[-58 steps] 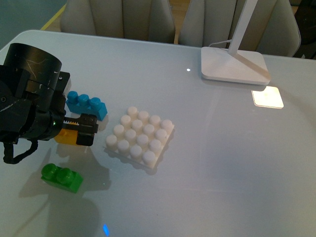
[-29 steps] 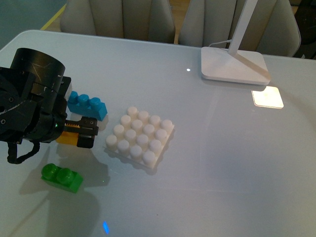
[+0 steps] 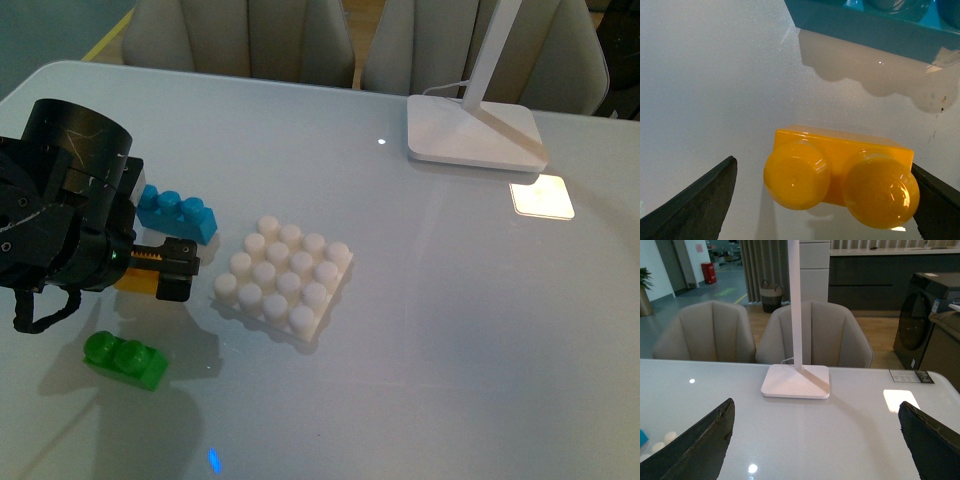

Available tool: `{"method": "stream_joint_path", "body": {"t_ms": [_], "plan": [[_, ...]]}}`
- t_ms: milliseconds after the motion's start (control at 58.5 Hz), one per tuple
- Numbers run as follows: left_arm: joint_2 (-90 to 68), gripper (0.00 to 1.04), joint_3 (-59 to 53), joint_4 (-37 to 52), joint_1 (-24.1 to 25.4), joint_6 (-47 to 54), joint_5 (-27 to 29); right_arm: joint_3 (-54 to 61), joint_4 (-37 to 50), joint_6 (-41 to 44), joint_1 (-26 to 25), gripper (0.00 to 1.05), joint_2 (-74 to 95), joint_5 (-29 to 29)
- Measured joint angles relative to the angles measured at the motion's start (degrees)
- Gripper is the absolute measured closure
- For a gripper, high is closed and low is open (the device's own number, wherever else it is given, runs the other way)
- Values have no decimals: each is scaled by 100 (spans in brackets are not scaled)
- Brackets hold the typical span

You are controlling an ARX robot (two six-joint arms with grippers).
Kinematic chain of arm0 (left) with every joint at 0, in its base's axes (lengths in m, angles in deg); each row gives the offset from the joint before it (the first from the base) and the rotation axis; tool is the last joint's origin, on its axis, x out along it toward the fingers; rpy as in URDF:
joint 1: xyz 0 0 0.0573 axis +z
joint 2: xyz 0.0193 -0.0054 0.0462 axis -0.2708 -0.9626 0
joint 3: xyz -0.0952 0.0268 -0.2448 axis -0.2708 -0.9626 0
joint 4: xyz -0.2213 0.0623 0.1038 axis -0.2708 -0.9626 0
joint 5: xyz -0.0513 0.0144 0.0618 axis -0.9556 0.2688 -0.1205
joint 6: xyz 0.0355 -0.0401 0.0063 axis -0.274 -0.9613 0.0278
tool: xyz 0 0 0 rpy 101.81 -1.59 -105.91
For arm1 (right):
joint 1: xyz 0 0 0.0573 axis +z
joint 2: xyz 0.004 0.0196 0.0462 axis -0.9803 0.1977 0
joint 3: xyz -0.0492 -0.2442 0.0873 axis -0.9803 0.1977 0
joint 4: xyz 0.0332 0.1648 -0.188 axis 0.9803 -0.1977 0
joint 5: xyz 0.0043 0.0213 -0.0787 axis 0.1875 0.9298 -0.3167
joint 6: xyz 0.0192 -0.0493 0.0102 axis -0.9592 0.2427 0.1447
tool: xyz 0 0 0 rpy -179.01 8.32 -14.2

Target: Insert yellow block into base center

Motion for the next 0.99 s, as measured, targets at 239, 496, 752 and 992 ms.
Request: {"method": "stream_joint_path", "body": {"t_ms": [239, 496, 752, 992], "plan": [[-2, 23, 20, -11, 0, -13, -37, 0, 0, 0, 0, 9, 0, 0], [-11, 35, 61, -11, 0, -28, -39, 0, 0, 0, 0, 9, 0, 0], [20, 39, -24, 105, 0, -33, -70, 0, 0, 0, 0, 9, 0, 0], [269, 41, -407, 232, -96, -33, -157, 0, 0, 0, 0, 9, 0, 0]]}}
